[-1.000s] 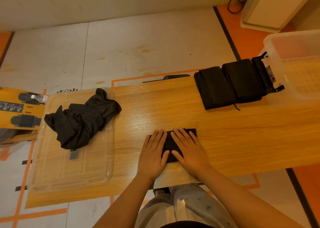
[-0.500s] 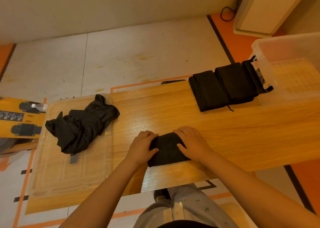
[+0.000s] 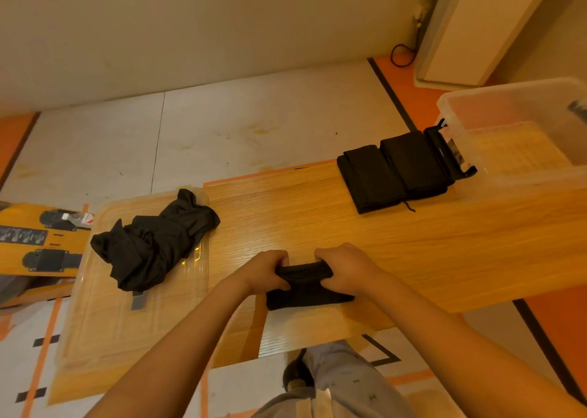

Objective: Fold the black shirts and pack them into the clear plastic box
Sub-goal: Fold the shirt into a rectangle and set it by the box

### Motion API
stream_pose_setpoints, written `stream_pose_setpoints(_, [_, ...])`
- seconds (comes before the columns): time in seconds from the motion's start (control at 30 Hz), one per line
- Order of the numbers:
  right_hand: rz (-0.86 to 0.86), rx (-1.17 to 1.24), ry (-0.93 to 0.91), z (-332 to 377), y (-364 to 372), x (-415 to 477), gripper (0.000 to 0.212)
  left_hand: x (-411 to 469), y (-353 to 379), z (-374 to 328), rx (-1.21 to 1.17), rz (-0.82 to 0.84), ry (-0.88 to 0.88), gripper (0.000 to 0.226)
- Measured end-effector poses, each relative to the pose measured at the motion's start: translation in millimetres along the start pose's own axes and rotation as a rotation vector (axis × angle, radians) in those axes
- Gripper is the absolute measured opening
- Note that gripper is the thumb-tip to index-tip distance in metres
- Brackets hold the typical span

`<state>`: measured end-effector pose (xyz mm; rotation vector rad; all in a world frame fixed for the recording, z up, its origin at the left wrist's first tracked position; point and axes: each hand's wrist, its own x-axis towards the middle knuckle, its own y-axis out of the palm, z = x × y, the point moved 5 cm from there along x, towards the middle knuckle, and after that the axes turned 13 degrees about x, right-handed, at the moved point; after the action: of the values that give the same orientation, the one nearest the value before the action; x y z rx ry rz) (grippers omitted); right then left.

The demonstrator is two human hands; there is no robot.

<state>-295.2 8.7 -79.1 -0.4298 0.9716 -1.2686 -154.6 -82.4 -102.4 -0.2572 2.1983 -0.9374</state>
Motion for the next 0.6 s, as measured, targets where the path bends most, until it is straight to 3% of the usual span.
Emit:
stream_pose_setpoints(0.17, [-0.239,0.061,0.022,-2,-45,-23,0.019,-5,-47,-23,-0.056,-0.261,0.1,0.028])
stream_pose_setpoints(0.3, [-0.608,-0.067,-0.059,5,-79,-42,0.024,-8,-79,-62,0.303,-0.729,0.238,0.022])
stream_pose_setpoints(0.37, [-0.647,-0.132,-0.069,0,-71,-50,0.04,-6,-69,-76,0.533,-0.847,0.31,0.023])
stream_pose_setpoints(0.47, [-0.517,-0.216,-0.018,-30,-19,-48,0.051,11,-10,-60,0.764,-0.699,0.313,0.028])
stream_pose_setpoints(0.53, [-0.348,-0.203,0.071,-56,20,-47,0.056,18,34,-34,0.743,-0.516,0.214,0.038])
stream_pose_setpoints(0.6, [-0.239,-0.185,0.104,-75,42,-49,0.049,14,61,-20,0.621,-0.452,0.146,0.04])
